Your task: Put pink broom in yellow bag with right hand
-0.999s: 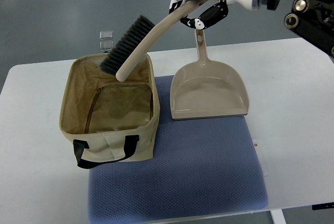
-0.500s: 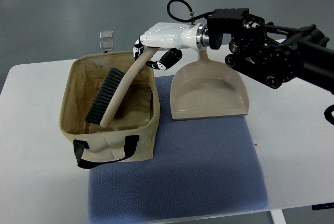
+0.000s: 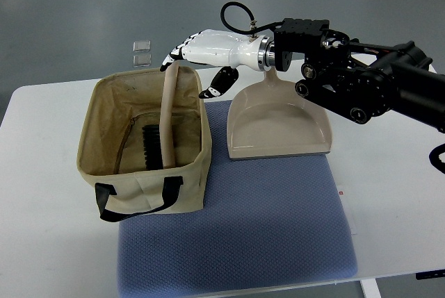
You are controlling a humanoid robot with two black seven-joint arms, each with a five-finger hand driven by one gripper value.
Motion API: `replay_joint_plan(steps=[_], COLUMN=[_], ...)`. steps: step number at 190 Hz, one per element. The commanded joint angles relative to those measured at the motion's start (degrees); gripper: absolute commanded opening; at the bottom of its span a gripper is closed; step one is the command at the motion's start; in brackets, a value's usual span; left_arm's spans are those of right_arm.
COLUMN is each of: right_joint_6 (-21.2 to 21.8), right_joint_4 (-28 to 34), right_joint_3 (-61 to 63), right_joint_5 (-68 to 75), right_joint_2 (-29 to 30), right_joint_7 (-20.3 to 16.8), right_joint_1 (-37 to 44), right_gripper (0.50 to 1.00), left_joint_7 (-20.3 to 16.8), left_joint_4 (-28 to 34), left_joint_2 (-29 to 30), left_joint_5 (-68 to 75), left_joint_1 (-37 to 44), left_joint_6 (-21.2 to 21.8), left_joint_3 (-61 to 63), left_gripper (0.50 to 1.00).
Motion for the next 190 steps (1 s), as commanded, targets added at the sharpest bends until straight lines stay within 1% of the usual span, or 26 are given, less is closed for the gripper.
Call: replay_joint_plan(steps=[1, 7, 36, 84, 95, 104, 120, 134, 146, 154, 176, 190], right_joint_6=[-0.9, -1.2, -1.4, -1.4, -1.4, -1.4, -1.8, -3.5, -5.2, -5.8, -5.1, -2.8], right_joint_4=[0.0, 0.0, 0.0, -0.8, -0.9, -1.0, -1.2, -1.6, -2.5, -3.2, -5.2, -6.2], right_joint_3=[1.2, 2.3, 10.0, 27.8, 31.3, 34.6, 38.3, 40.3, 40.9, 40.9, 40.6, 40.2], right_joint_5=[0.5, 0.6, 3.4, 14.0, 17.9, 22.4, 30.2, 37.8, 45.0, 49.8, 61.6, 67.1], right_joint_2=[-0.3, -0.4, -0.5, -0.1, 0.1, 0.2, 0.4, 0.3, 0.5, 0.6, 0.9, 1.2], right_joint_7=[0.1, 0.1, 0.1, 0.2, 0.1, 0.1, 0.1, 0.1, 0.1, 0.2, 0.1, -0.1], right_joint_1=[-0.1, -0.4, -4.2, -17.4, -20.6, -23.3, -26.9, -29.2, -30.4, -31.0, -31.3, -31.6], right_gripper=[0.838, 0.856, 0.858, 0.860, 0.870, 0.893, 0.893, 0.895, 0.913, 0.913, 0.924, 0.924], left_joint_7=[0.0, 0.0, 0.0, 0.0, 0.0, 0.0, 0.0, 0.0, 0.0, 0.0, 0.0, 0.0], left_joint_4=[-0.1, 0.0, 0.0, -0.1, 0.0, 0.0, 0.0, 0.0, 0.0, 0.0, 0.0, 0.0], left_joint_2=[0.0, 0.0, 0.0, 0.0, 0.0, 0.0, 0.0, 0.0, 0.0, 0.0, 0.0, 0.0], left_joint_5=[-0.1, 0.0, 0.0, -0.1, 0.0, 0.0, 0.0, 0.0, 0.0, 0.0, 0.0, 0.0], left_joint_1=[0.0, 0.0, 0.0, 0.0, 0.0, 0.0, 0.0, 0.0, 0.0, 0.0, 0.0, 0.0], left_joint_6=[0.0, 0.0, 0.0, 0.0, 0.0, 0.0, 0.0, 0.0, 0.0, 0.0, 0.0, 0.0], left_joint_3=[0.0, 0.0, 0.0, 0.0, 0.0, 0.0, 0.0, 0.0, 0.0, 0.0, 0.0, 0.0], left_gripper=[1.000, 1.000, 1.000, 1.000, 1.000, 1.000, 1.000, 1.000, 1.000, 1.000, 1.000, 1.000])
